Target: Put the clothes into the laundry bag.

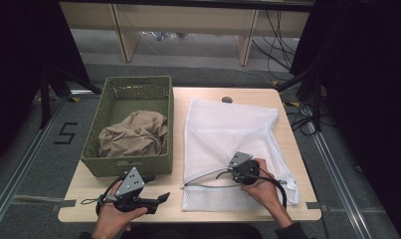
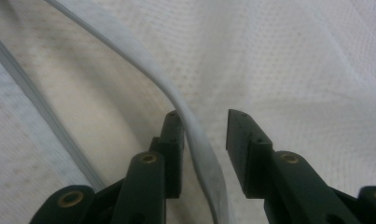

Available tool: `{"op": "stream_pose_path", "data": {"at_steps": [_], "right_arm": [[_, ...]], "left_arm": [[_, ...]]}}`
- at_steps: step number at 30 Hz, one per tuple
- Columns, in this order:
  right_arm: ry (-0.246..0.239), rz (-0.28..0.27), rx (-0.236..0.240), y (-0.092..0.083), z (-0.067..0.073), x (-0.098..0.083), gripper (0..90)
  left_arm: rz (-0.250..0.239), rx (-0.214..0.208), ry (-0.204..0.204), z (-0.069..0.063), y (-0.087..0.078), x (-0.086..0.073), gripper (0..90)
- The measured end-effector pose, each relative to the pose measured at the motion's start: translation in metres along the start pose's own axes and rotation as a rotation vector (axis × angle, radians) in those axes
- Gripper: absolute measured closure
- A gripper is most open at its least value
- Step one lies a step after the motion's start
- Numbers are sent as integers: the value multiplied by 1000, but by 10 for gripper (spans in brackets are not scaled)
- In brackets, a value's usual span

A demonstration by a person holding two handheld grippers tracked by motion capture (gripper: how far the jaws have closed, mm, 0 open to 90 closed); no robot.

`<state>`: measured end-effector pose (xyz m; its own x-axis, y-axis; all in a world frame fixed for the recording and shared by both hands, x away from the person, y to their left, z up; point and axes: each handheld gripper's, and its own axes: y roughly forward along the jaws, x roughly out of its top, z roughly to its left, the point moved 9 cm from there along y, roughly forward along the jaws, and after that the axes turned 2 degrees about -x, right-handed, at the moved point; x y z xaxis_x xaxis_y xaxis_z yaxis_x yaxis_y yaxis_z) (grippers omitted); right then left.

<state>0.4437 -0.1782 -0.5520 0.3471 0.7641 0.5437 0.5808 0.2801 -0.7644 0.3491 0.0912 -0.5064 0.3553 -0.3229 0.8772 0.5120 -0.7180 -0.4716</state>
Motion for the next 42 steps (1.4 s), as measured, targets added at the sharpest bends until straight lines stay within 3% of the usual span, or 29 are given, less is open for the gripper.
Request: {"op": "stream_pose_path", "data": {"at_steps": [2,4,5,6,7,8,9,11,13,14,15,17,19,20,24,26,28,30,33,35,36,40,42], "right_arm": [[25,12,11,0,-6,-7,703],[8,7,11,1,-9,-8,704],[32,16,5,0,-12,-11,706],[38,14,37,1,-13,-14,705],[38,14,37,1,-13,-14,705],[56,9,50,1,-12,-15,705],[39,9,48,1,-14,-16,706],[47,21,53,2,-13,-16,706],[50,27,63,4,-13,-16,707],[28,26,60,6,-14,-16,711],[47,34,59,7,-14,-16,733],[37,39,62,8,-13,-15,780],[29,24,63,7,-15,-11,824],[4,0,41,5,-19,-6,849],[31,-13,43,-3,-19,2,872],[14,-35,36,-9,-21,8,875],[16,-55,24,-14,-25,13,881],[40,-79,23,-20,-30,19,886],[24,-90,22,-22,-34,23,889],[45,-95,20,-24,-37,26,889],[45,-99,17,-25,-39,28,889],[28,-117,15,-31,-42,34,892],[14,-112,16,-31,-41,34,892]], "left_arm": [[-1,-6,0,0,1,0,238],[3,0,1,0,0,0,238],[-2,-6,-3,0,1,0,238],[4,2,-4,0,0,-1,238],[2,4,-28,-1,0,-1,238],[1,4,-28,-1,1,-1,238],[2,4,-26,-1,1,-1,238],[0,2,-28,-1,1,-1,238],[20,4,3,2,0,-2,238],[20,4,2,2,0,-2,238],[20,4,2,2,0,-2,238],[16,4,-9,1,1,-2,238],[6,-3,-20,0,1,-1,238],[6,0,-25,0,1,-1,238],[8,25,-19,3,0,1,239],[8,48,7,6,-2,5,246],[3,55,0,8,-5,9,249],[-2,73,22,14,-9,16,250],[-8,94,3,23,-16,29,250],[2,116,-10,35,-22,41,252],[12,131,2,42,-25,47,252],[60,217,3,69,-39,71,269],[143,225,24,86,-45,82,238]]}}
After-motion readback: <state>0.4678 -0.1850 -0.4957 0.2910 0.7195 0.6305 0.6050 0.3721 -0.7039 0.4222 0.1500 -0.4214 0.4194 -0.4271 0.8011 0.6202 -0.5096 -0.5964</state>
